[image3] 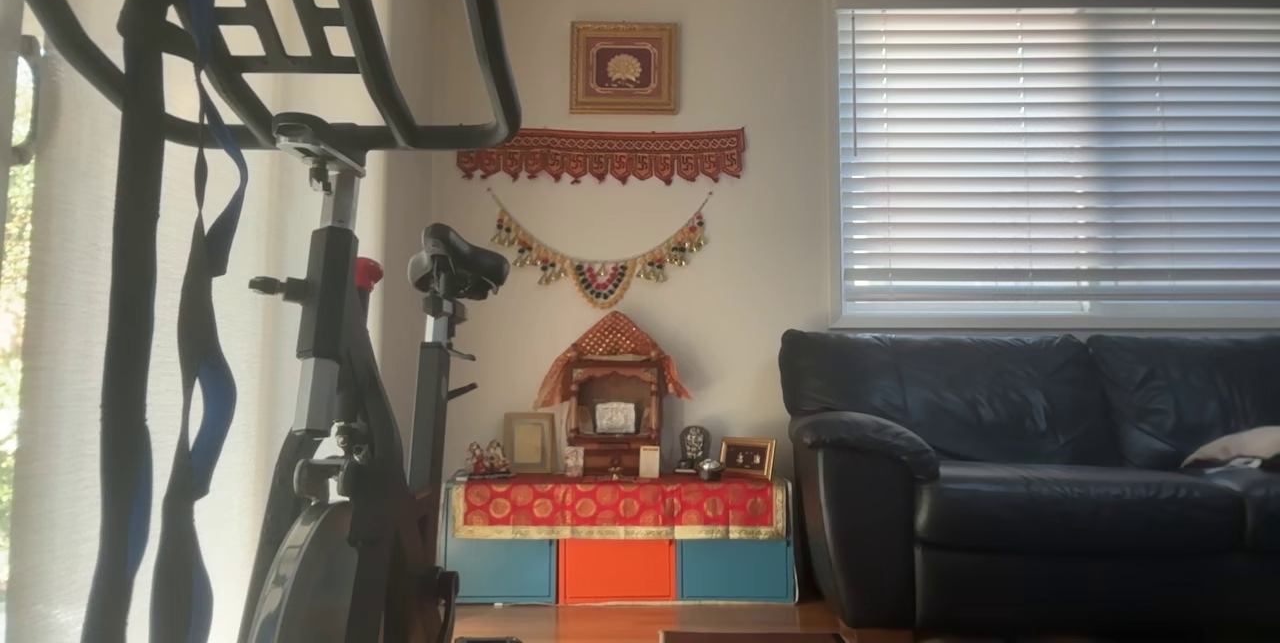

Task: Sort medicines into box.

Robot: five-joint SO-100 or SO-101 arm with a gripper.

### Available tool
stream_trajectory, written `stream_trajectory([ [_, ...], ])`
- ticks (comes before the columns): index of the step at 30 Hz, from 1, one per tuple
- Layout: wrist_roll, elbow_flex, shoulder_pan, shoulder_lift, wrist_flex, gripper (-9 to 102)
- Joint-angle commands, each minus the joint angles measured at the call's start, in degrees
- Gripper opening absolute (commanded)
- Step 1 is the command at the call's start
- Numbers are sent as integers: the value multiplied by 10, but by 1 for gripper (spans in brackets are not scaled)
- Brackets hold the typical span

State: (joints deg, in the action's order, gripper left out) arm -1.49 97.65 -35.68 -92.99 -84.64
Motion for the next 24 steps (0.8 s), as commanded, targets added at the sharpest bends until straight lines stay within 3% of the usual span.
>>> stream_trajectory([
  [1,-7,-11,3,-40,-13,26],
  [24,-24,-9,20,-33,-2,25],
])
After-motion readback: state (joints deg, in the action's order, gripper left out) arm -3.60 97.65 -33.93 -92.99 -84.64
